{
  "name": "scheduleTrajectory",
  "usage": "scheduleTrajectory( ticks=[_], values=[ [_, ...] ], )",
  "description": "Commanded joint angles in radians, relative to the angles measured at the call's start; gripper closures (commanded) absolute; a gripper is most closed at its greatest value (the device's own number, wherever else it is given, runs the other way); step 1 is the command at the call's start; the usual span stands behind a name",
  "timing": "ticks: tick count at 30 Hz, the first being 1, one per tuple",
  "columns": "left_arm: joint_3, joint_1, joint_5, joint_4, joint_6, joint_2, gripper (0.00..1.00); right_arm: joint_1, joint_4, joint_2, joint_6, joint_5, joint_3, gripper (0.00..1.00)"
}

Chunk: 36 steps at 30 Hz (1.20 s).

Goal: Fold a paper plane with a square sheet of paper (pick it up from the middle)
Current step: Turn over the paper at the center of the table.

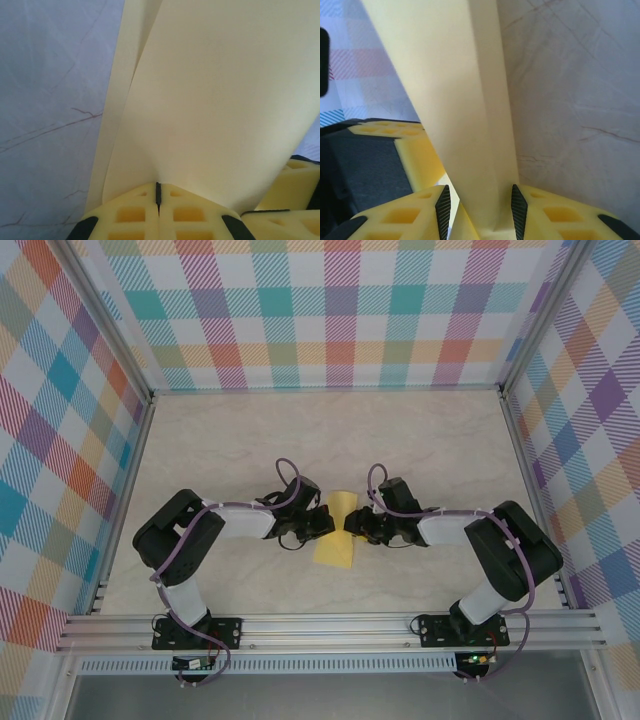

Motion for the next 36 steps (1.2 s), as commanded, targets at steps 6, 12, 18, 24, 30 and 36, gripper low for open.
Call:
scheduleTrajectory(
  ticks=[6,12,18,24,30,36],
  values=[
    [-0.037,-0.003,-0.087,-0.083,-0.017,-0.045,1.00,0.004,-0.112,-0.020,-0.010,0.088,0.018,0.54],
    [-0.038,-0.002,-0.065,-0.063,-0.015,-0.032,1.00,0.008,-0.005,0.050,-0.011,-0.018,0.026,0.55],
    [-0.046,-0.002,-0.069,-0.068,-0.018,-0.041,0.99,0.025,-0.020,0.051,-0.080,-0.082,0.052,0.59],
    [-0.046,-0.003,-0.075,-0.068,-0.023,-0.050,0.99,0.037,-0.067,0.053,-0.122,-0.090,0.049,0.63],
    [-0.051,0.001,-0.082,-0.071,-0.026,-0.069,0.99,0.037,-0.066,0.062,-0.112,-0.063,0.047,0.65],
    [-0.051,0.000,-0.088,-0.075,-0.028,-0.083,0.99,0.036,-0.043,0.071,-0.082,-0.057,0.055,0.71]
  ],
)
